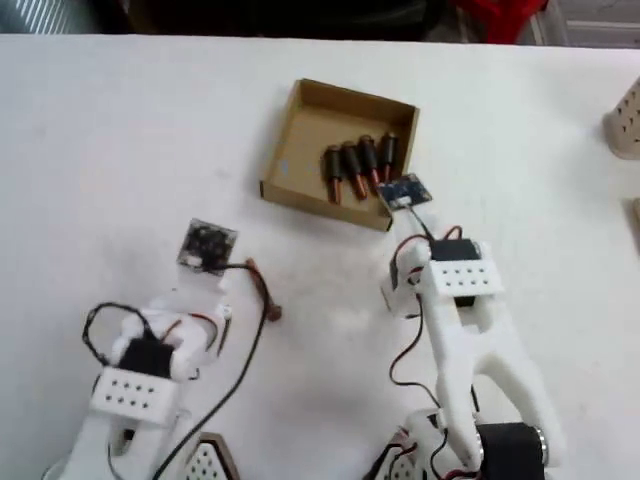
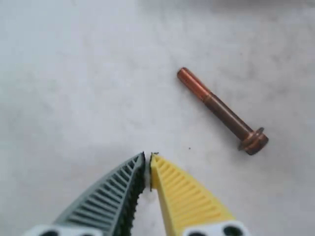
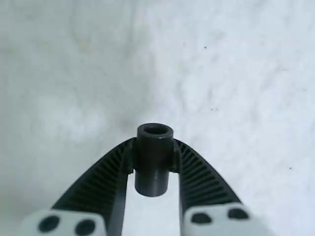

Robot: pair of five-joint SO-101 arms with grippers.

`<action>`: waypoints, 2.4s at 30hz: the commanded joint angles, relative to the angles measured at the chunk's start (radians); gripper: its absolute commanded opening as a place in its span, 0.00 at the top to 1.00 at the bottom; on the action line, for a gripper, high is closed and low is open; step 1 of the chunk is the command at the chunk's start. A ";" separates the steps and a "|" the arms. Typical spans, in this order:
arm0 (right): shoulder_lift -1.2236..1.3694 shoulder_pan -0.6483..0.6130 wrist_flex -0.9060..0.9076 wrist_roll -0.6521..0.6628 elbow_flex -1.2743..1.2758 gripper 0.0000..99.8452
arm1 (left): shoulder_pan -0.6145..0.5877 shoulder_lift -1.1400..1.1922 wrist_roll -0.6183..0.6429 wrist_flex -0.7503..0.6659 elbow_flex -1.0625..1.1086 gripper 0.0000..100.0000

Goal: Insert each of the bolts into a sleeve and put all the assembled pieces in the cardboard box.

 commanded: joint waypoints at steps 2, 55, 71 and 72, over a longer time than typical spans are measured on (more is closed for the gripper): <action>-0.039 0.074 -0.039 -0.009 0.020 0.98 | 0.133 0.326 0.021 -0.014 -0.203 0.95; -0.036 0.147 -0.111 0.000 0.049 0.98 | 0.254 1.419 -0.638 0.138 -1.255 0.77; -0.036 0.142 -0.139 0.002 0.064 0.98 | 0.252 1.557 -0.715 0.133 -1.433 0.77; -0.038 0.142 -0.143 0.002 0.066 0.98 | 0.252 1.580 -0.715 0.137 -1.458 0.77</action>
